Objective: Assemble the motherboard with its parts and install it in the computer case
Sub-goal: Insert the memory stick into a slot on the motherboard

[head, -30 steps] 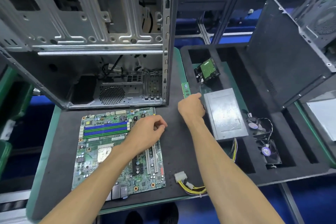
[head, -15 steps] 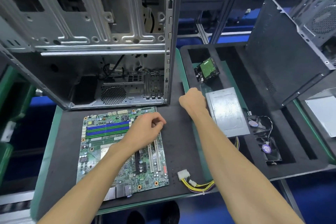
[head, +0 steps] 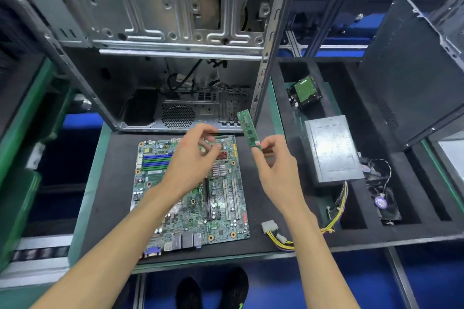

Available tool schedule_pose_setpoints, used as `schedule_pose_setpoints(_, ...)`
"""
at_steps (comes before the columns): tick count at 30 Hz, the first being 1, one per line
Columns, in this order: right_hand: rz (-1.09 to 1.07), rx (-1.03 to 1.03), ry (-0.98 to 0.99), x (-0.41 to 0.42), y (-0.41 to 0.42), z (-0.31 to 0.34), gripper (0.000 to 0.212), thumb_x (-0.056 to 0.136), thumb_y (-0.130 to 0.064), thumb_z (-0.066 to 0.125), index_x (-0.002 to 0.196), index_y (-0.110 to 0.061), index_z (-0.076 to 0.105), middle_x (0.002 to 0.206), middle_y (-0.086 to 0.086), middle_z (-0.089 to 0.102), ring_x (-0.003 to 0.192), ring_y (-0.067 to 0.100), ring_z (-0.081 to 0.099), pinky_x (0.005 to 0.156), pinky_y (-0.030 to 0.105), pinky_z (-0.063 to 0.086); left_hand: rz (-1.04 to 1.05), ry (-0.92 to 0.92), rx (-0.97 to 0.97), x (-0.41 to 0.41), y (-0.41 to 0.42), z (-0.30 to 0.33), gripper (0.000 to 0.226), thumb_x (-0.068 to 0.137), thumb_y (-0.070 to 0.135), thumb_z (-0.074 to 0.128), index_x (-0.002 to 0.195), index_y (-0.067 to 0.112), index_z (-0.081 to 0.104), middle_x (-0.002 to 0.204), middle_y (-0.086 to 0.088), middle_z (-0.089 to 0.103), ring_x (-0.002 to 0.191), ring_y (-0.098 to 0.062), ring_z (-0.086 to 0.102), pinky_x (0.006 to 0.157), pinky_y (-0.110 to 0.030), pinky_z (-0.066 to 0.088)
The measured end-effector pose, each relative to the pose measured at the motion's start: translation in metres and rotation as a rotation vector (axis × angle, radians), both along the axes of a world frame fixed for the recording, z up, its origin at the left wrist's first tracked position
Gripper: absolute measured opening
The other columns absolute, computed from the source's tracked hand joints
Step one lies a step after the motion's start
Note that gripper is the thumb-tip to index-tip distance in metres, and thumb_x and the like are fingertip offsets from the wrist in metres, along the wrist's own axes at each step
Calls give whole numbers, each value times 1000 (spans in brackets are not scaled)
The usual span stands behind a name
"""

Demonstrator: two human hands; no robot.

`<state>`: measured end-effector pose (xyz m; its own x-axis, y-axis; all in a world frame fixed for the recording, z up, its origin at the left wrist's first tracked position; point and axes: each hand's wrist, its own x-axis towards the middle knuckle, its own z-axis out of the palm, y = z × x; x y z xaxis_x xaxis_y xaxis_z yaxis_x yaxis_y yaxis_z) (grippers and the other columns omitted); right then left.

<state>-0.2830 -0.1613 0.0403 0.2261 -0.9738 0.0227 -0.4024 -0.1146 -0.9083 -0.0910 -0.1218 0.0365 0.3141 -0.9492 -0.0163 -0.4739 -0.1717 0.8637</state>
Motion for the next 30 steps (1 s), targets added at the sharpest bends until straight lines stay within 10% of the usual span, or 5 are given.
schedule_pose_setpoints(7,347,-38,13,21,8,3,16,98,-20,67,96,-29,53,86,-15,61,75,9,56,67,16,44,-131,-225,-170,17,21,16,60,84,25,78,137,32,52,127,7,44,121,-9,47,106,-31,40)
schedule_pose_setpoints(12,419,-65,1,50,9,-8,12,95,-18,70,97,-27,61,88,-16,64,86,8,58,77,16,44,-105,-141,-87,43,39,13,17,87,14,76,102,22,73,98,6,62,92,-7,60,89,-31,49)
schedule_pose_setpoints(18,388,-132,18,95,12,-41,13,100,-24,63,106,-35,64,108,-21,66,112,7,58,98,17,40,230,-24,-35,76,57,-8,12,94,23,67,106,26,71,96,14,69,84,2,61,75,-13,47)
schedule_pose_setpoints(26,219,-125,-29,114,7,-65,15,99,-22,65,105,-36,67,106,-28,64,107,-3,58,90,7,39,563,137,269,125,62,-42,26,91,37,72,86,12,76,82,-3,73,84,-23,70,83,-43,59)
schedule_pose_setpoints(30,202,-123,-25,113,6,-67,14,99,-22,66,106,-34,69,107,-25,66,108,-3,58,92,8,39,584,193,290,126,55,-42,33,90,32,74,72,5,74,74,-19,70,60,-24,60,66,-37,59)
